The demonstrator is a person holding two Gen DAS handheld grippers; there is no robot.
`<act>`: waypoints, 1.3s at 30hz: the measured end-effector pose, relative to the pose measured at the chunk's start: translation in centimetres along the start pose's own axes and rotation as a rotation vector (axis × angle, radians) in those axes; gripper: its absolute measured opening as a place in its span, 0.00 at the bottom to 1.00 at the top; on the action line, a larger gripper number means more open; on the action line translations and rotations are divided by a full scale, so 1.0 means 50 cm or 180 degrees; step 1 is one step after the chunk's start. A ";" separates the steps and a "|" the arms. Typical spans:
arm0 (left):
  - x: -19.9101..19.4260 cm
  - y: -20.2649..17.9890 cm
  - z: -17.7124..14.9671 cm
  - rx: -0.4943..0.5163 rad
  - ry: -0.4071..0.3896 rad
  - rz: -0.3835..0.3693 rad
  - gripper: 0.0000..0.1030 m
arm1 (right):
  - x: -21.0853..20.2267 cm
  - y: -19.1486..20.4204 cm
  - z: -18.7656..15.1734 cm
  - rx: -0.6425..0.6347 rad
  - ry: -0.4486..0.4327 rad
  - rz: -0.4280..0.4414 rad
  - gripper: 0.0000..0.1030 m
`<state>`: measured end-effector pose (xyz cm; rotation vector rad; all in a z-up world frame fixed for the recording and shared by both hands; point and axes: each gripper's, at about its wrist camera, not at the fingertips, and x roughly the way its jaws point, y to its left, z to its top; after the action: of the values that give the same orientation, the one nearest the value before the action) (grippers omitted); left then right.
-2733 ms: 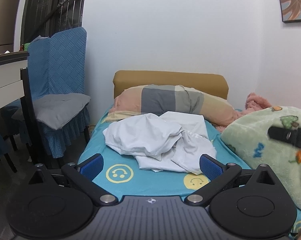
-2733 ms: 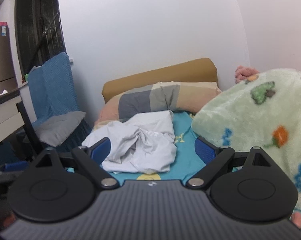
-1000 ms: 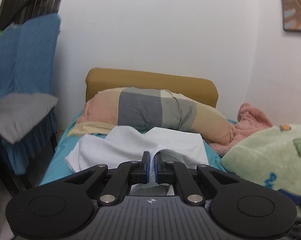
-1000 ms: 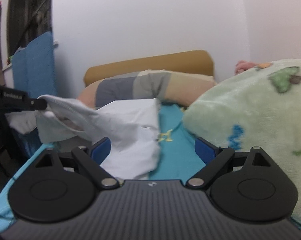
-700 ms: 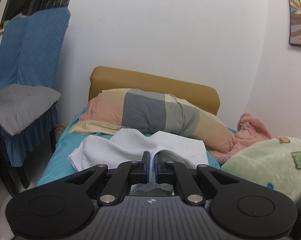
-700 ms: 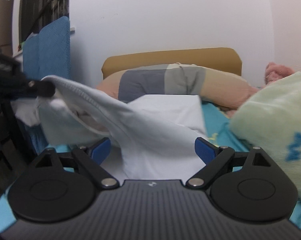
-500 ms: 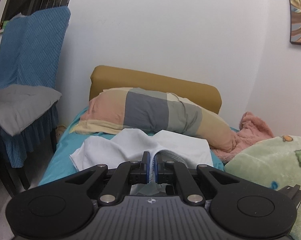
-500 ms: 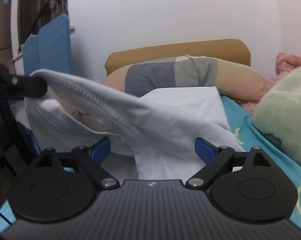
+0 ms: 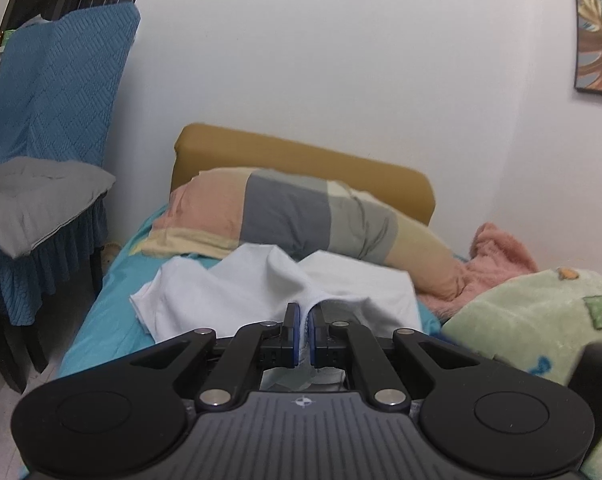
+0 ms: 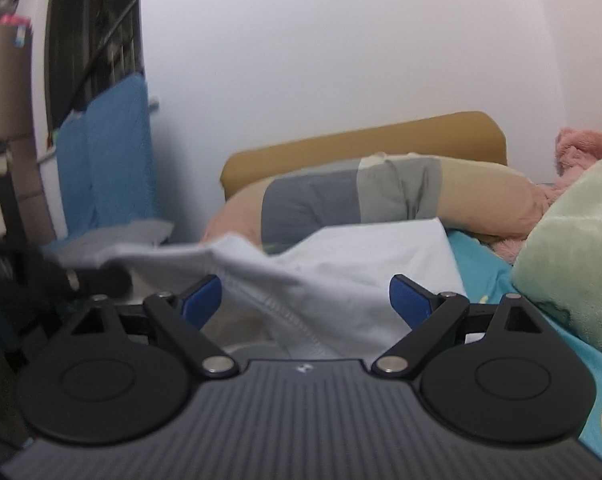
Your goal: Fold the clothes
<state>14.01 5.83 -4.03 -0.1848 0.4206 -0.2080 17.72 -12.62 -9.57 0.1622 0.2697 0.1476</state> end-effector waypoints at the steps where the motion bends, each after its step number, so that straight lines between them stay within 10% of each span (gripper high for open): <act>1: -0.006 -0.001 0.001 0.0000 -0.0020 0.0004 0.05 | 0.001 0.002 -0.005 -0.0019 0.0037 -0.0018 0.90; 16: -0.030 -0.050 -0.017 0.0093 -0.0078 0.0014 0.04 | -0.006 -0.043 0.040 0.0294 0.0131 -0.0627 0.90; 28: -0.159 -0.082 0.005 -0.0158 -0.0445 -0.0566 0.04 | -0.148 -0.138 0.097 0.0615 0.0618 -0.1316 0.90; 39: -0.277 -0.089 -0.008 -0.0352 -0.0550 -0.0891 0.04 | -0.285 -0.155 0.113 -0.0181 0.0899 -0.1394 0.90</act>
<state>0.77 4.78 1.92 -0.3682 0.2329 -0.4408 6.65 -23.34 -2.01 0.0222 0.5745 -0.2589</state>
